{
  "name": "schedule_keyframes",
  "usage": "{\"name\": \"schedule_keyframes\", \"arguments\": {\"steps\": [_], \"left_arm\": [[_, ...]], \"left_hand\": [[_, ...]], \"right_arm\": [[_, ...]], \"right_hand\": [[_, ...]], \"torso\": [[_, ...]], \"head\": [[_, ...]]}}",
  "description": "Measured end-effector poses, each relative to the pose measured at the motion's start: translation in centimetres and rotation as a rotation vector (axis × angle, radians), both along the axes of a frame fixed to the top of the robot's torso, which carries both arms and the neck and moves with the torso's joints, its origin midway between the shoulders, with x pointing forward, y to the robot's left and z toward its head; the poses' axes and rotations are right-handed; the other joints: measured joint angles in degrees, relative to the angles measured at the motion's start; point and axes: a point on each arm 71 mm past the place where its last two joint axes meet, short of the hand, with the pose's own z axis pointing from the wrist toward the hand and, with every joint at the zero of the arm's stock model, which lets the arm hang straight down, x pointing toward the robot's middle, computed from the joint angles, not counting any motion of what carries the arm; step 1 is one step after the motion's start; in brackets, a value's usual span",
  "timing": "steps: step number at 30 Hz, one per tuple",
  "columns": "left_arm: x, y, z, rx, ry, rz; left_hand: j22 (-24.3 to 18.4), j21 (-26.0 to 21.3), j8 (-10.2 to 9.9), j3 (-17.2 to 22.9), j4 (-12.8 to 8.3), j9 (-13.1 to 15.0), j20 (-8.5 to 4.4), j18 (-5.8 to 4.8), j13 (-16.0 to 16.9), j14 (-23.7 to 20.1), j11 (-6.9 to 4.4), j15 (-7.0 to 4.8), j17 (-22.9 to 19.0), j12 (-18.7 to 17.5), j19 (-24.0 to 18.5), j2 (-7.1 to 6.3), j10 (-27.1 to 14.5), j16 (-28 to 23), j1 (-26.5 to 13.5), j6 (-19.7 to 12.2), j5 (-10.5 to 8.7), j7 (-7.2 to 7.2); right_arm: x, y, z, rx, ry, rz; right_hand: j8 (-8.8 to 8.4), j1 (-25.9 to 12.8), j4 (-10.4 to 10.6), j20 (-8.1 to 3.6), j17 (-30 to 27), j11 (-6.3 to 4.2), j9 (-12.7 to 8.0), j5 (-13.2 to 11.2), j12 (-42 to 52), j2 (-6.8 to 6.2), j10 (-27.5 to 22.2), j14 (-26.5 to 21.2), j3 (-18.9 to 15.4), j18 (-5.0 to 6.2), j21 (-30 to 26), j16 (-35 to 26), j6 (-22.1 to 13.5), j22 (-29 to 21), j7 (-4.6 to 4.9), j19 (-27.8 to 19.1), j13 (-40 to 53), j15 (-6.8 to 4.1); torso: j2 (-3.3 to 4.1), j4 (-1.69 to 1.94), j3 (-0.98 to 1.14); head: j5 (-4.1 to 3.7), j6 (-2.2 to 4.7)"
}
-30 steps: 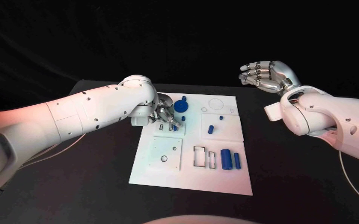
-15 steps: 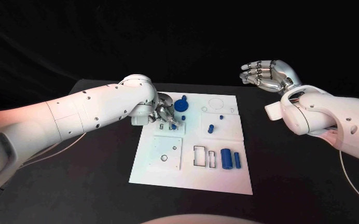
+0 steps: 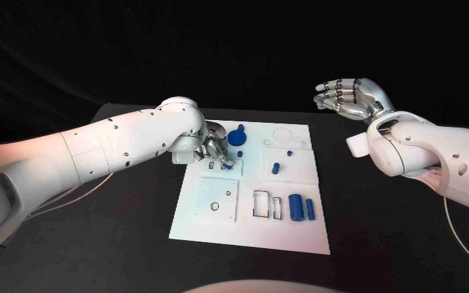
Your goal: Assemble the parts on the task board
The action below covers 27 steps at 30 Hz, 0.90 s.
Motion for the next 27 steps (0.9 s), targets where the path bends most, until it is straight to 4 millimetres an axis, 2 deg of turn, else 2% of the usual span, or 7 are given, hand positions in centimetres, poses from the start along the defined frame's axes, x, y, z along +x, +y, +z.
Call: {"name": "schedule_keyframes", "arguments": {"steps": [2, 5, 10, 13, 14, 17, 27], "left_arm": [[0.0, 0.1, 0.0, -0.005, 0.002, 0.005], [0.0, 0.3, 0.0, -0.014, 0.005, 0.014], [-0.1, 0.9, 0.1, -0.043, 0.001, 0.041], [-0.1, 1.4, 0.3, -0.063, -0.004, 0.062], [-0.1, 1.5, 0.3, -0.069, -0.006, 0.069], [-0.2, 1.9, 0.4, -0.095, -0.009, 0.092], [-0.9, 2.2, 0.0, -0.133, -0.027, 0.122]], "left_hand": [[0.00, 0.00, 0.09, 0.71, -0.14, 0.02, 0.01, 0.00, 0.00, 0.00, 0.00, 0.00, 0.00, 0.00, -0.01, -0.40, 0.00, 0.00, -0.83, -0.05, 0.01, 0.06], [0.13, 0.22, 0.28, 0.72, -0.13, 3.83, 0.01, 0.01, 0.02, 0.00, 0.20, 0.00, 0.00, 0.00, -0.01, -0.39, 0.20, 0.00, -1.92, -0.05, 0.65, 0.06], [0.13, 0.22, 0.56, 0.89, 0.01, 5.05, 0.00, 0.01, -0.61, 0.00, 0.20, 0.00, 0.00, -0.31, -0.01, -0.56, 0.20, 0.00, -3.12, -0.05, 1.15, 0.06], [0.13, 0.22, 0.60, 3.09, -1.86, 5.11, 0.00, 0.00, -0.63, 0.00, 0.18, 0.00, 0.00, -0.31, -0.01, -1.00, 0.22, 0.00, -3.56, -0.13, 1.60, 0.16], [0.13, 0.22, 0.65, 3.09, -1.86, 5.11, 0.00, 0.01, -0.59, 0.00, 0.06, 0.00, 0.00, -0.31, -0.01, -1.01, 0.34, 0.00, -3.70, -0.13, 2.11, 0.16], [0.13, 0.22, 1.17, 3.10, -1.87, 5.78, 0.00, 0.00, -0.13, 0.00, -0.23, 0.00, 0.00, -0.31, -0.01, -1.97, 1.25, 0.00, -5.30, 0.51, 6.85, -0.07], [0.23, 0.21, 1.43, 3.62, -2.61, 6.48, 0.00, 0.00, -0.10, 0.00, -0.64, 0.00, 0.00, -0.06, -0.01, -2.66, 1.67, 0.00, -7.20, 1.33, 11.32, -0.48]], "right_arm": [[0.0, 0.0, 0.0, 0.000, 0.000, 0.000], [0.0, 0.0, 0.0, 0.000, 0.000, 0.000], [0.0, 0.0, 0.0, 0.001, 0.001, -0.001], [0.0, 0.0, 0.0, 0.001, 0.001, -0.002], [0.0, 0.0, 0.0, 0.001, 0.001, -0.002], [0.0, -0.1, 0.0, 0.001, 0.001, -0.003], [0.0, -0.2, -0.1, 0.002, 0.004, -0.006]], "right_hand": [[0.00, 0.00, 0.00, 0.00, -0.08, 0.00, 0.00, 0.00, 0.00, 0.00, 0.00, 0.00, 0.00, 0.00, 0.00, 0.00, 0.00, 0.00, 0.00, 0.00, -0.05, 0.00], [0.00, -0.24, 0.00, 0.14, -0.15, 0.00, -0.03, 0.00, 0.00, 0.24, 0.00, 0.00, 0.00, -0.01, -0.22, 0.00, 0.00, -0.13, 0.00, 0.14, -0.17, 0.00], [0.00, -0.31, 0.00, 0.21, -0.16, 0.00, -0.06, 0.00, 0.00, 0.31, 0.00, 0.00, 0.00, -0.01, -0.22, 0.00, 0.00, -0.14, 0.00, 0.20, -0.18, 0.00], [0.00, -0.31, 0.00, 0.21, -0.16, -0.21, -0.06, 0.00, 0.00, 0.31, 0.21, 0.00, 0.00, -0.01, -0.22, 0.00, 0.40, -0.13, 0.02, 0.20, -0.23, 0.00], [0.00, -0.31, 0.00, 0.21, -0.16, -0.21, -0.06, 0.00, 0.00, 0.31, 0.21, 0.00, 0.00, -0.01, -0.22, 0.00, 0.40, -0.14, 0.02, 0.20, -0.23, 0.00], [0.00, -0.31, 0.00, 0.21, -0.16, -0.21, -0.06, 0.00, 0.00, 0.31, 0.21, 0.00, 0.00, -0.01, -0.22, 0.00, 0.40, -0.13, 0.02, 0.20, -0.23, 0.00], [0.00, -0.31, 0.17, 0.21, -0.24, -0.21, -0.12, 0.00, 0.00, 0.31, 0.21, 0.00, -0.17, -0.01, -0.21, 0.00, 0.40, -0.22, 0.02, 0.20, -0.35, 0.00]], "torso": [[0.00, -0.01, 0.01], [0.00, -0.01, 0.01], [-0.01, 0.03, 0.04], [-0.01, 0.07, 0.03], [-0.01, 0.08, 0.03], [0.01, 0.09, 0.01], [0.04, 0.13, -0.05]], "head": [[0.00, 0.04], [0.00, 0.10], [0.05, 0.22], [0.01, 0.30], [-0.01, 0.33], [-0.05, 0.35], [-0.01, 0.26]]}}
